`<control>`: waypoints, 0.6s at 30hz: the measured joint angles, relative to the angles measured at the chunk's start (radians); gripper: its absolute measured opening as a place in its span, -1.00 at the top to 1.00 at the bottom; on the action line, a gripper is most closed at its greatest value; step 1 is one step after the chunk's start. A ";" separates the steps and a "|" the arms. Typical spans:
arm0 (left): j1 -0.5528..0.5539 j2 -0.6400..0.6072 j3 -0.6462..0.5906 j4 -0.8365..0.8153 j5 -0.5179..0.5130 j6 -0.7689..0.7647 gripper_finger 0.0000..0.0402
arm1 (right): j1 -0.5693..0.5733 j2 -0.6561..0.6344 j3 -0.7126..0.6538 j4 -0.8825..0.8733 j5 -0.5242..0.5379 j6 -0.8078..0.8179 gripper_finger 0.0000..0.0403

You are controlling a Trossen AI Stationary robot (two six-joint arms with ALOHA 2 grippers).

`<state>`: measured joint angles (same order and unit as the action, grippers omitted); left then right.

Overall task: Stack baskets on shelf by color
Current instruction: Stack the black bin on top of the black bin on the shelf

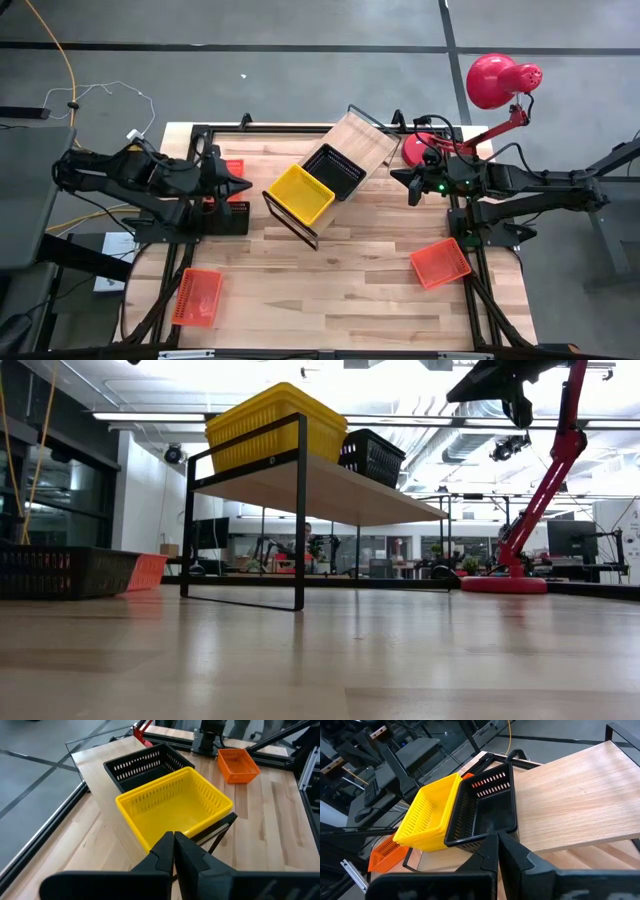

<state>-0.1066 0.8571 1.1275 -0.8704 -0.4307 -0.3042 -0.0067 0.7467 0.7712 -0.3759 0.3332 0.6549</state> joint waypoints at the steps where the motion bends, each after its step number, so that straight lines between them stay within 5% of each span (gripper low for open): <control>1: 0.000 -0.005 0.000 0.002 0.000 0.000 1.00 | 0.000 0.000 0.000 0.000 0.000 0.000 1.00; 18: 0.000 -0.107 0.000 0.018 -0.012 -0.013 1.00 | 0.000 0.000 0.000 0.000 0.008 -0.062 1.00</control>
<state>-0.1062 0.7506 1.1275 -0.8525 -0.4422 -0.3168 -0.0067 0.7471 0.7712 -0.3759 0.3409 0.5930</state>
